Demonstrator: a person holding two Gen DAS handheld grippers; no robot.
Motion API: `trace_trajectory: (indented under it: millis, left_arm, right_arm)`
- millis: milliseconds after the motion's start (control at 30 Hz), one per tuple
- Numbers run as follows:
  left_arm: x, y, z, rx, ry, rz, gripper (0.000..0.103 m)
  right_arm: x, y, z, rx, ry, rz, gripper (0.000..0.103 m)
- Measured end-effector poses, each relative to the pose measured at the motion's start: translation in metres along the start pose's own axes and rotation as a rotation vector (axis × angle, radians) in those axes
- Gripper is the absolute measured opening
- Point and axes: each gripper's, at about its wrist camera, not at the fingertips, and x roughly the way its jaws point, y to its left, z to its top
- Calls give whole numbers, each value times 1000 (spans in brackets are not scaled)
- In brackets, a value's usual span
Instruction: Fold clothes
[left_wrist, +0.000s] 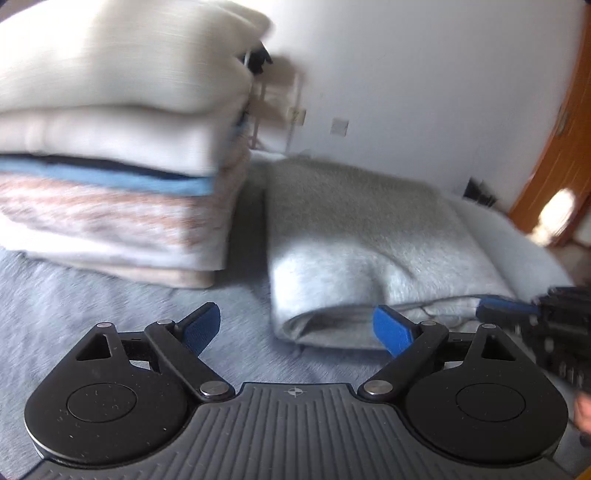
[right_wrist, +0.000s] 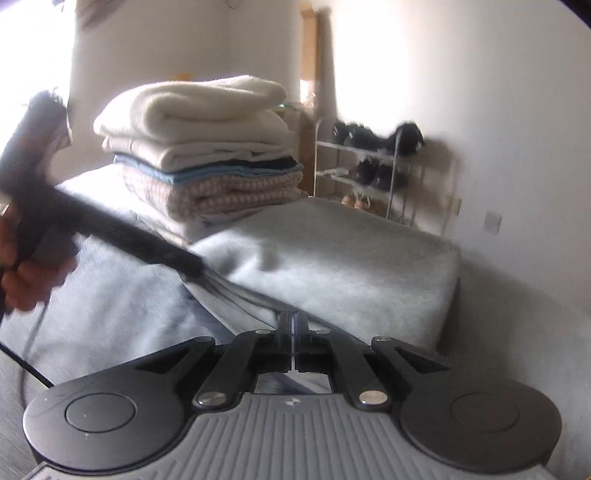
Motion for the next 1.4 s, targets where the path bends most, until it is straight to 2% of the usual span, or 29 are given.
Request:
trace_trajectory:
  millis: [133, 233, 367, 533, 667, 800, 867, 933, 1000, 1033, 1067, 1167, 1267, 1333, 1400]
  left_arm:
    - [-46, 47, -12, -46, -42, -26, 91]
    - [-91, 84, -15, -90, -79, -25, 91]
    - [-159, 123, -8, -102, -109, 26, 92]
    - [-233, 156, 17, -57, -128, 107, 96]
    - [-294, 178, 59, -26, -188, 73, 101]
    - [-338, 181, 97, 21, -241, 41, 103]
    - [-351, 175, 107, 22, -224, 40, 103]
    - [-360, 166, 113, 12, -201, 53, 103]
    - [-366, 155, 114, -8, -178, 86, 103]
    - [-367, 151, 112, -31, -163, 96, 103]
    - [-367, 146, 109, -54, -149, 106, 103]
    - [-361, 125, 96, -106, -120, 124, 103]
    - [-353, 82, 77, -110, -130, 156, 103]
    - [-352, 43, 67, -127, -129, 206, 103]
    - [-354, -1, 56, -143, -107, 247, 103]
  right_arm:
    - [-18, 13, 44, 156, 49, 17, 1]
    - [-40, 28, 89, 259, 47, 13, 1]
    - [-76, 53, 159, 351, -39, -32, 1]
    - [-136, 99, 235, 366, -167, -134, 2]
    - [-209, 136, 284, 333, -249, -277, 2]
    - [-318, 181, 321, 261, -377, -555, 2]
    - [-376, 198, 336, 218, -465, -702, 3]
    - [-428, 210, 349, 162, -564, -828, 13]
    - [-466, 214, 360, 142, -665, -882, 51]
    - [-483, 214, 365, 137, -716, -896, 53]
    - [-493, 212, 369, 122, -734, -892, 53]
    - [-494, 197, 369, 38, -670, -801, 59]
    - [-461, 169, 338, -62, -510, -565, 62]
    - [-428, 144, 299, -42, -388, -333, 62]
    - [-391, 120, 253, 50, -236, -142, 61]
